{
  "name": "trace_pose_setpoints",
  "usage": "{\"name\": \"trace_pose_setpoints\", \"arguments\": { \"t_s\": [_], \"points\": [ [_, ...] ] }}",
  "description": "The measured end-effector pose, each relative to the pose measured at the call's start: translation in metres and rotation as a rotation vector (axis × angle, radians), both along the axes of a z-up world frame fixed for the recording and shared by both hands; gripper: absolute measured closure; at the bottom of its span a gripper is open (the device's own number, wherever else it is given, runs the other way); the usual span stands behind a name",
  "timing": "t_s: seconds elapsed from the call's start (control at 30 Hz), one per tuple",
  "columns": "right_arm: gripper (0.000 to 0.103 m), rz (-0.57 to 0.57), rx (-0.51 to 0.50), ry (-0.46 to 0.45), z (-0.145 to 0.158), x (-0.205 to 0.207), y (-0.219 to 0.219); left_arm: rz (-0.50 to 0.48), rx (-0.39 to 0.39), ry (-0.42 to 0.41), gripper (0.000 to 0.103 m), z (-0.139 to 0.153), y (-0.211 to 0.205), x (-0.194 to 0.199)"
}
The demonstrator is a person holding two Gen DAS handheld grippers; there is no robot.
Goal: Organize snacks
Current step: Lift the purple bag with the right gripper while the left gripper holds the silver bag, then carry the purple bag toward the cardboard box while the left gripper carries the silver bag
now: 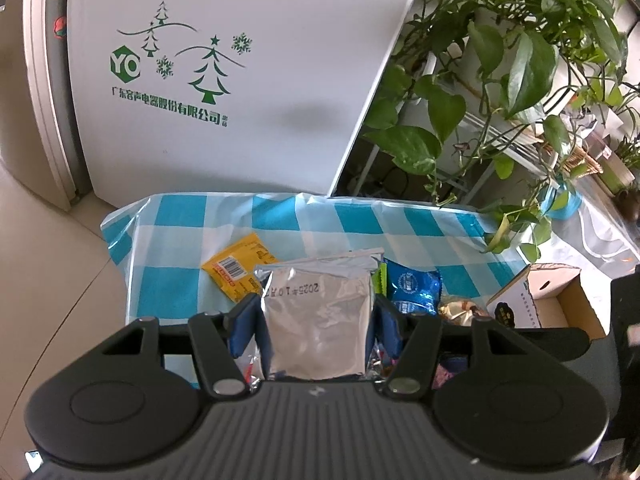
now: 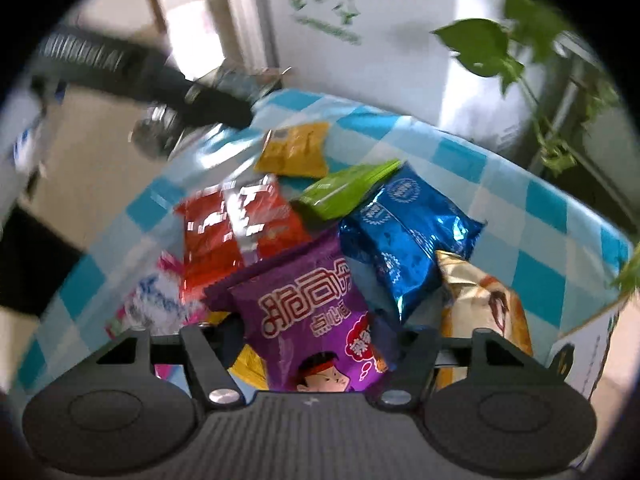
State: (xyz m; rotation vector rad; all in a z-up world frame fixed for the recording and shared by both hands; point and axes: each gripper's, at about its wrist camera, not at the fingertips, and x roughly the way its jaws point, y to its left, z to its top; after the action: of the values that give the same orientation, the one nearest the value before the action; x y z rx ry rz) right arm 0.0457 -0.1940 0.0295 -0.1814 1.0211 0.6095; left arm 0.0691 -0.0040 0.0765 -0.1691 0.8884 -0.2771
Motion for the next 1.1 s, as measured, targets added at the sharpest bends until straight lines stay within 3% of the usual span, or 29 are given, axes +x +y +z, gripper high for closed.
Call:
{"name": "trace_pose_setpoints", "arguments": {
  "t_s": [0.23,0.47,0.63,0.8,1.1],
  "points": [
    [0.034,-0.125,0.081,-0.008,0.011,-0.004,-0.016,-0.001,0.003,-0.006,0.043,0.000,-0.002,-0.001],
    [0.034,-0.211,0.163,-0.090,0.043,-0.018,-0.015,-0.005,0.015,-0.025,0.043,0.002,-0.005,-0.003],
    [0.034,-0.260,0.182,-0.147,0.066,-0.034,-0.011,-0.005,0.042,-0.057,0.043,0.005,-0.010,-0.008],
    [0.034,-0.395,0.181,-0.159,0.072,-0.042,-0.021,-0.007,0.033,-0.067,0.043,0.008,-0.012,-0.013],
    [0.034,-0.507,0.225,-0.197,0.081,-0.061,-0.037,-0.025,0.044,-0.090,0.043,0.010,-0.022,-0.023]
  ]
}}
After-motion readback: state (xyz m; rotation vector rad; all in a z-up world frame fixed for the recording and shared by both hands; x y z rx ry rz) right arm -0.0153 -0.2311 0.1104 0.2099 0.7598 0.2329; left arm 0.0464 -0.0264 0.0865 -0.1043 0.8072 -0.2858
